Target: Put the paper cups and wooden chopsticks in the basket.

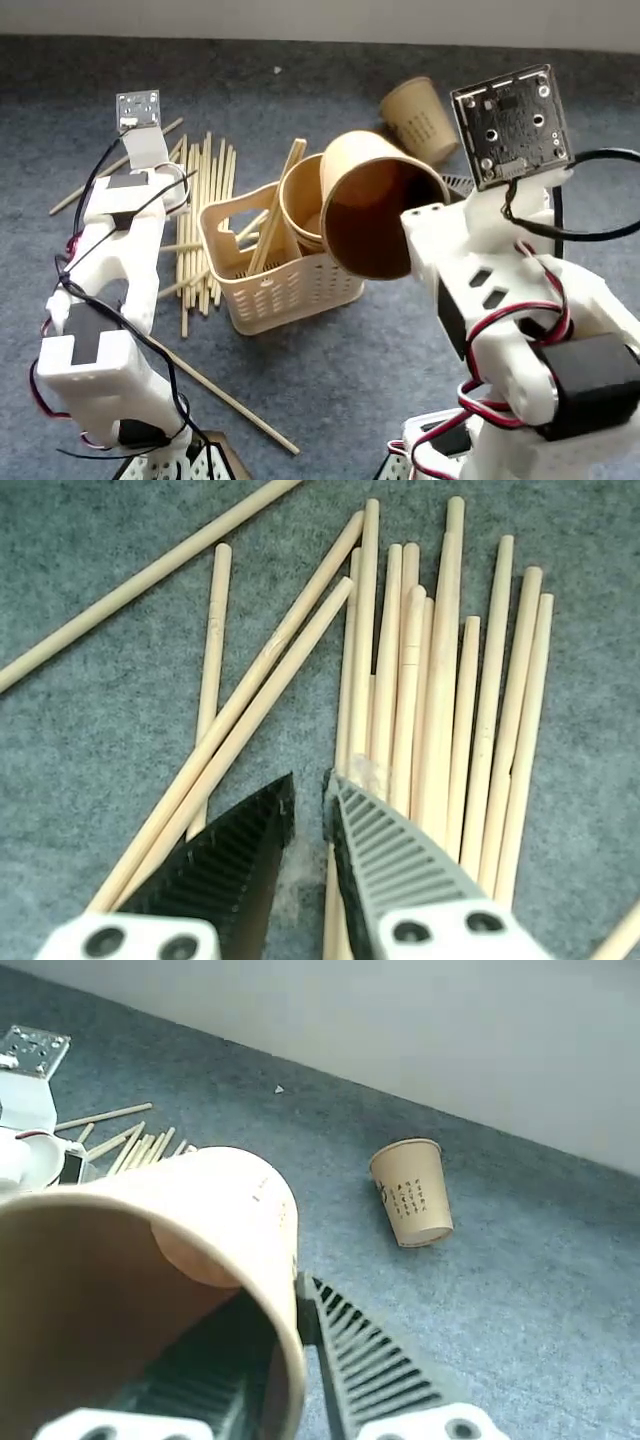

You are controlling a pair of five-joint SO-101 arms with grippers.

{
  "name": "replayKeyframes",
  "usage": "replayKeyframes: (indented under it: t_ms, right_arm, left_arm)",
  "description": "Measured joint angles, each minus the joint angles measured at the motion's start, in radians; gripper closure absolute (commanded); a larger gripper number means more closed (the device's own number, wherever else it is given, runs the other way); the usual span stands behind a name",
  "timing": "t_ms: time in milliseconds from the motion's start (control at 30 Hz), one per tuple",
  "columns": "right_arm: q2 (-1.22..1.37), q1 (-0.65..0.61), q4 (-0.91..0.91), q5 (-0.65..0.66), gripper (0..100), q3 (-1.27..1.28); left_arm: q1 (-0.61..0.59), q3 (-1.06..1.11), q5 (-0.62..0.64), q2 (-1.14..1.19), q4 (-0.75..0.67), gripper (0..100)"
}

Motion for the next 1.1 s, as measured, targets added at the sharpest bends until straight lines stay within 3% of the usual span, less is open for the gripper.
replayKeyframes:
  t_ms: [300, 533, 633, 767, 867, 1100]
  right_arm:
    - [0.169, -0.029, -0.078, -0.011, 99.2, 0.267]
    - [0.298, -0.026, -0.153, -0.052, 98.4, 0.307]
    - [0.333, -0.025, -0.153, -0.052, 88.7, 0.304]
    - [0.353, -0.028, -0.135, -0.054, 63.5, 0.299]
    - [0.37, -0.046, -0.129, -0.052, 50.0, 0.308]
    - [0.183, -0.048, -0.216, -0.051, 46.5, 0.316]
  left_arm:
    - [0.0, 0.0, 0.0, 0.0, 0.0, 91]
    - [0.0, 0.0, 0.0, 0.0, 0.0, 91]
    - [0.0, 0.0, 0.0, 0.0, 0.0, 91]
    - [0.0, 0.0, 0.0, 0.0, 0.0, 91]
    - [0.0, 0.0, 0.0, 0.0, 0.0, 91]
    - [0.0, 0.0, 0.0, 0.0, 0.0, 91]
